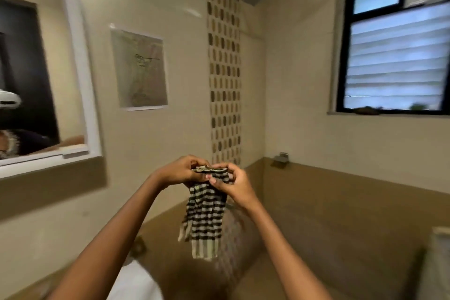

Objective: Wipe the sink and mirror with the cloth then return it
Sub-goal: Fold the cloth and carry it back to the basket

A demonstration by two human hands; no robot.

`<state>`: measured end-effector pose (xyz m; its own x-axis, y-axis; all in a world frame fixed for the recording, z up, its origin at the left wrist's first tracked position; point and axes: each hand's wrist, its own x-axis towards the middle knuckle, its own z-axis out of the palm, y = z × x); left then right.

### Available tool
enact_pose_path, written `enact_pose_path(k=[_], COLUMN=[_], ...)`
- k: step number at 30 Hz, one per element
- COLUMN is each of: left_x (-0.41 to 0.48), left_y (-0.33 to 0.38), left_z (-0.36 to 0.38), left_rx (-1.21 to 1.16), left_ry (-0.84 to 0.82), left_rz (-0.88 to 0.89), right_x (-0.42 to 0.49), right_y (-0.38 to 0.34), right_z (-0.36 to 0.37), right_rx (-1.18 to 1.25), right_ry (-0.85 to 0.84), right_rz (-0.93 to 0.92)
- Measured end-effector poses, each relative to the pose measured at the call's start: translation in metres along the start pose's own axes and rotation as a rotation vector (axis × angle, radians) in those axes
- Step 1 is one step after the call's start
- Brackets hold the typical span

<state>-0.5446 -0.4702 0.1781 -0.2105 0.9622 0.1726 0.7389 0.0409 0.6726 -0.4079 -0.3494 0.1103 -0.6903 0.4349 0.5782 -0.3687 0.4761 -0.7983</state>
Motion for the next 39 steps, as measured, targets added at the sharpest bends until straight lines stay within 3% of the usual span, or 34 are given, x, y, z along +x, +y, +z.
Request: enact_pose_path(k=[4,8,15,20,24,29,32,36,39], left_x=[0.078,0.147,0.214,0.242,0.267,0.304,0.323,0.330,0.328], left_y=[0.029,0.069,0.156,0.213,0.263,0.328,0.342,0.348,0.341], left_z=[0.081,0.187,0.409,0.558,0.620,0.669,0.690,0.710,0.725], left_rx=[-0.010,-0.237,-0.632,-0.677,-0.676,-0.675,-0.529,-0.458,-0.182], left_ry=[-0.016,-0.067,-0.484,-0.496,-0.423,-0.301,-0.243,-0.303,-0.461], left_rz=[0.044,0.094,0.189,0.193,0.147,0.165,0.246,0.407,0.599], right_x=[-0.025,-0.074,-0.204,-0.308,-0.349,-0.358,-0.365,-0.382,-0.392], right_y=[0.017,0.036,0.036,0.033,0.023,0.040,0.053,0.074,0.083], right_z=[-0.103,-0.220,-0.399,-0.491,-0.559,-0.644,-0.683,-0.713,-0.721], right_rx=[-0.280,-0.455,-0.563,-0.657,-0.772,-0.825,-0.762,-0.792,-0.849], right_ry=[0.152,0.274,0.523,0.799,1.013,1.073,1.080,1.062,0.870], right_rz=[0.044,0.157,0.409,0.505,0.544,0.525,0.586,0.752,1.015])
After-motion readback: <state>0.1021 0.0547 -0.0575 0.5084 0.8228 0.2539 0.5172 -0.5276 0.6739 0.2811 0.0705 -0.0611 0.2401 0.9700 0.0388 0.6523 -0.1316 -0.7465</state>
